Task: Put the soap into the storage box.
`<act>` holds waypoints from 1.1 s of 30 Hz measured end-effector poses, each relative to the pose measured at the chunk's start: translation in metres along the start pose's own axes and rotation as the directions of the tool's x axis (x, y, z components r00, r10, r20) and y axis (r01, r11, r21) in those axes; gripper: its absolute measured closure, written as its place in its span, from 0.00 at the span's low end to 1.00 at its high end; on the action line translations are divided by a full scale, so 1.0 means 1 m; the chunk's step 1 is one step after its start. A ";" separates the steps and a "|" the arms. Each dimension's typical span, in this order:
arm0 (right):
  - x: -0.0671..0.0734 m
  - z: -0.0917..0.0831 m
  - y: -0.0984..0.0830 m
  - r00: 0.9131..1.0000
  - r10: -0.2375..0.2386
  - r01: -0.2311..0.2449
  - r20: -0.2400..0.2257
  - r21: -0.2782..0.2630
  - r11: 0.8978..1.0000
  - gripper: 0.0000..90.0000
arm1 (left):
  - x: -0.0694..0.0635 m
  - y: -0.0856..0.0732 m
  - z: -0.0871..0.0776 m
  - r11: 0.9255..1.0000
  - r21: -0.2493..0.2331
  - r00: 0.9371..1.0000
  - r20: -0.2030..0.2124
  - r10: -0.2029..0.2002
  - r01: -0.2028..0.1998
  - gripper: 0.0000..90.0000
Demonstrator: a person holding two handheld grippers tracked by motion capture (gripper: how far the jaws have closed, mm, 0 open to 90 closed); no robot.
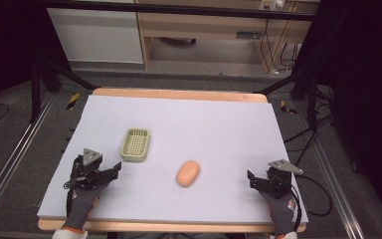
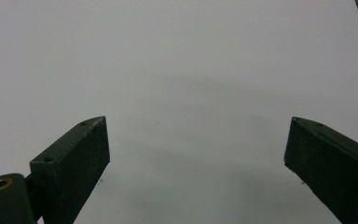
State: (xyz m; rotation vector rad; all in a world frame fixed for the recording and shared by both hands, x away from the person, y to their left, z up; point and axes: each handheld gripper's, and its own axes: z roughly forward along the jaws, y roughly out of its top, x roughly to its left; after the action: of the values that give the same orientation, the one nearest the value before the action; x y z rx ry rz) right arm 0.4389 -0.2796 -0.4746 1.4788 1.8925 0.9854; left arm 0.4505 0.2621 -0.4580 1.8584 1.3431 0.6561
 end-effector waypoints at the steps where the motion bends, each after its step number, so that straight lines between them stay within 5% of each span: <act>1: 0.001 0.000 0.000 1.000 -0.001 0.001 0.000 0.000 1.000 0.08 | -0.002 0.000 -0.001 1.000 -0.005 1.000 0.004 -0.001 0.001 0.28; 33: 0.007 0.000 -0.001 0.999 -0.021 0.020 0.030 0.027 0.999 0.06 | -0.059 0.010 -0.008 0.991 -0.016 0.980 0.151 0.130 -0.129 0.26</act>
State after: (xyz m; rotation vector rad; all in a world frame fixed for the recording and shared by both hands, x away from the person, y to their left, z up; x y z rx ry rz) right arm 0.4367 -0.2726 -0.4754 1.4788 1.9027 0.9271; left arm 0.4312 0.2066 -0.4438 1.9619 1.1290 0.5712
